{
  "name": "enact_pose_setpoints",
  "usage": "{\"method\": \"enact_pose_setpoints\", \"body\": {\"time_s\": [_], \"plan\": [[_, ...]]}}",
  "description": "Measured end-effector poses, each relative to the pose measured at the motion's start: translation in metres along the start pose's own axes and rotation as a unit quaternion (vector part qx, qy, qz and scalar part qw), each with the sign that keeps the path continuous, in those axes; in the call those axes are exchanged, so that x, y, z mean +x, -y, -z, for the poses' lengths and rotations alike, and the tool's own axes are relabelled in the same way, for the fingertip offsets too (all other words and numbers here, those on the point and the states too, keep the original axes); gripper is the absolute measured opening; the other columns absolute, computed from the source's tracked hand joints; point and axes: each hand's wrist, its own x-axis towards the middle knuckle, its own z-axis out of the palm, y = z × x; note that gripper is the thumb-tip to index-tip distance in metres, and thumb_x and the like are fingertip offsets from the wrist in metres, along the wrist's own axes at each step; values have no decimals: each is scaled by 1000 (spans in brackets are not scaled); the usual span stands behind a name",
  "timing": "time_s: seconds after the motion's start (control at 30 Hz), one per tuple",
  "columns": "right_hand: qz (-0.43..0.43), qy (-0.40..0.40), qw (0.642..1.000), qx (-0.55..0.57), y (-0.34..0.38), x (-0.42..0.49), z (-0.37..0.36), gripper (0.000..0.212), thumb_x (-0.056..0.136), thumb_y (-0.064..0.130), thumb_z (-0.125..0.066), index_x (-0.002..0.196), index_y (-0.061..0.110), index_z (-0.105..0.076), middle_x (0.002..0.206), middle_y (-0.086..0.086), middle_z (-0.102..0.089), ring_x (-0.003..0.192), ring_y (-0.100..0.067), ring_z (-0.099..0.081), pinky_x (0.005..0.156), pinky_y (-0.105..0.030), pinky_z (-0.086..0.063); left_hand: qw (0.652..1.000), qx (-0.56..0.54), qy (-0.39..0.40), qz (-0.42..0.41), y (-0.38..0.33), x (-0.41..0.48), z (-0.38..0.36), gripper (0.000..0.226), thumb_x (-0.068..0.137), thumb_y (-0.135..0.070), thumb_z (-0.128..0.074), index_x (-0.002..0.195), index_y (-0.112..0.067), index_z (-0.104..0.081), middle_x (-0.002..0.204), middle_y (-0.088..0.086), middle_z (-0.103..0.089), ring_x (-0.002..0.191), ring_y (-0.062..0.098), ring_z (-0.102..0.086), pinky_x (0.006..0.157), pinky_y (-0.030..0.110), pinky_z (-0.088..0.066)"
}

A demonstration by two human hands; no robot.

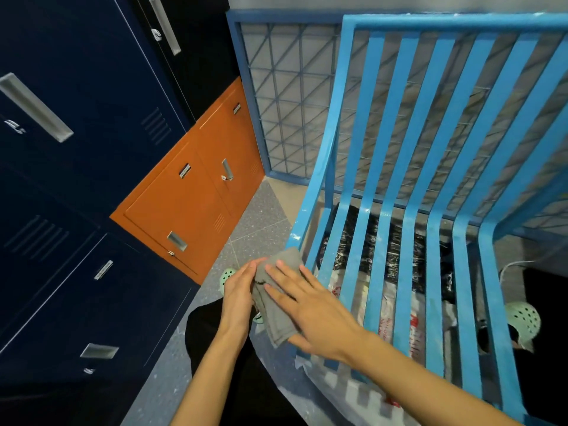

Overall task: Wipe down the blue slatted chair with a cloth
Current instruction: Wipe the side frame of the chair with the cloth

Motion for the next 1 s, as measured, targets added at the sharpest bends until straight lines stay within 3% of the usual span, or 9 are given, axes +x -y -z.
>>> {"method": "enact_pose_setpoints", "body": {"time_s": [0.13, 0.3, 0.43, 0.5, 0.6, 0.67, 0.83, 0.9, 1.0], "plan": [[-82, -13, 996, 41, -13, 7, 6, 81, 88, 33, -60, 154, 15, -18, 163, -6, -4, 149, -24, 6, 120, -48, -10, 1000, 6, -2, 10, 5, 1, 0, 31, 102, -26, -42, 110, -9, -67, 74, -2, -70, 65, 8, -65, 56, 21, -52], [31, 26, 998, -38, -1, -2, 0, 81, 83, 38, -62, 152, 15, -26, 162, -10, -12, 149, -29, -1, 118, -49, -5, 1000, 31, -6, 1, 0, 5, 6, 33, 102, -29, -41, 103, -18, -72, 88, 1, -74, 76, 12, -66, 64, 26, -51], [-86, -32, 992, 91, -21, 5, 7, 70, 91, 27, -49, 154, 25, -17, 163, 3, -2, 148, -15, 13, 120, -47, 1, 1000, 3, -10, 15, -2, 5, 2, 30, 102, -30, -41, 106, -16, -67, 89, 7, -74, 75, 14, -68, 68, 32, -55], [-110, -30, 989, 90, -17, 6, 7, 69, 92, 28, -45, 154, 25, -15, 162, 3, 2, 148, -17, 16, 121, -47, -1, 1000, -12, -10, 26, 1, 4, 1, 31, 102, -31, -40, 106, -14, -66, 86, 8, -74, 72, 16, -68, 64, 31, -55], [-4, 9, 1000, 5, -5, -2, -1, 80, 84, 34, -60, 153, 21, -22, 163, -4, -4, 149, -28, 6, 120, -51, 1, 999, -4, -23, 42, 1, 3, 3, 35, 103, -31, -38, 103, -18, -71, 86, 4, -75, 74, 14, -69, 61, 28, -52], [32, 18, 999, -23, -10, -3, -4, 81, 82, 33, -62, 153, 22, -24, 163, -3, -6, 150, -26, 5, 118, -49, 2, 999, -6, -23, 47, -2, 5, 3, 38, 103, -31, -37, 104, -17, -73, 87, 7, -74, 75, 17, -67, 62, 31, -50], [-111, -15, 991, 69, -25, 9, 7, 74, 93, 30, -47, 155, 25, -8, 163, 0, 6, 148, -21, 16, 121, -50, -4, 999, -15, -16, 49, -4, 11, 0, 34, 102, -34, -40, 103, -12, -67, 78, 2, -73, 62, 12, -66, 56, 25, -51], [-96, -2, 994, 55, -16, 7, 6, 74, 93, 37, -43, 155, 21, -6, 162, -4, 9, 148, -25, 17, 120, -51, -2, 999, -23, -9, 46, -2, 10, 0, 33, 101, -35, -42, 102, -13, -67, 79, 2, -73, 63, 11, -66, 55, 24, -51], [-16, 4, 1000, -8, 7, -1, -4, 79, 88, 39, -54, 154, 17, -17, 162, -11, 0, 149, -33, 6, 118, -54, -7, 997, -52, -10, 60, -1, 12, 4, 35, 102, -33, -41, 102, -12, -69, 87, 7, -74, 74, 15, -69, 64, 27, -53]]}}
